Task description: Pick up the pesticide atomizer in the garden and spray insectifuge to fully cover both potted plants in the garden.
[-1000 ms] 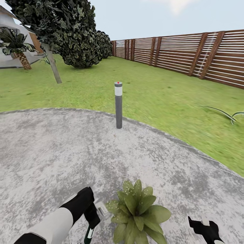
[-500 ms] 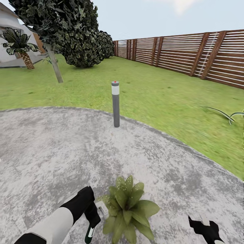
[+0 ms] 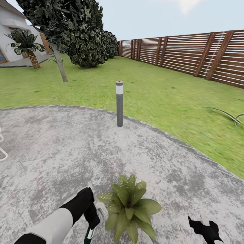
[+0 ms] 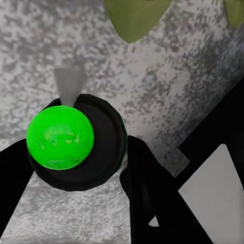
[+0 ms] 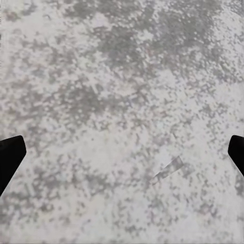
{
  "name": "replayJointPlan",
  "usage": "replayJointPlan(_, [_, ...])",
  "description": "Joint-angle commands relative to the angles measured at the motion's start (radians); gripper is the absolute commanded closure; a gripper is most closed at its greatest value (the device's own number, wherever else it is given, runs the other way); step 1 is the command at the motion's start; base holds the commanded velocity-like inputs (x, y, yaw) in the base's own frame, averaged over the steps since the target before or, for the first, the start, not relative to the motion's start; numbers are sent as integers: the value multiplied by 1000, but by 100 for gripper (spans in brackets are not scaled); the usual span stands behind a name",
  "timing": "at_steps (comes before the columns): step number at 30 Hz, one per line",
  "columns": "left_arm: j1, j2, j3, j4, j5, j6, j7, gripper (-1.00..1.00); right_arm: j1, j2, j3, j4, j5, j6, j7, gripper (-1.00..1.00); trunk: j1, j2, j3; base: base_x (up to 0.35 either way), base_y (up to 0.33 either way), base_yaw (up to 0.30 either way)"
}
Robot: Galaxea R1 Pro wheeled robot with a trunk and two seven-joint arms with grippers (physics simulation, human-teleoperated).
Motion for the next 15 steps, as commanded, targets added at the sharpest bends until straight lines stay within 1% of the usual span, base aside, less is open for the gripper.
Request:
replayJointPlan(1, [0, 0, -1, -3, -7, 5, -7, 100, -1, 0, -8, 1, 3, -4, 8, -100, 0, 0, -1, -51, 0, 0])
replayJointPlan(5, [0, -1, 0, -1, -8, 5, -6, 100, -1, 0, -8, 0, 3, -4, 8, -100, 0, 0, -1, -240, 0, 0])
replayJointPlan(7, [0, 1, 0, 0, -7, 5, -6, 100, -1, 0, -8, 0, 3, -4, 8, -100, 0, 0, -1, -126, 0, 36])
replayJointPlan(9, [0, 4, 1, 2, -5, 5, -5, 100, -1, 0, -9, 0, 3, -4, 8, -100, 0, 0, -1, -25, 0, 205])
replayJointPlan(14, [26, 4, 2, 1, -6, 4, -5, 100, -1, 0, -9, 0, 3, -4, 8, -100, 0, 0, -1, -3, 0, 260])
replayJointPlan(15, [27, 4, 3, 1, -6, 4, -5, 100, -1, 0, -9, 0, 3, -4, 8, -100, 0, 0, -1, 0, 0, 128])
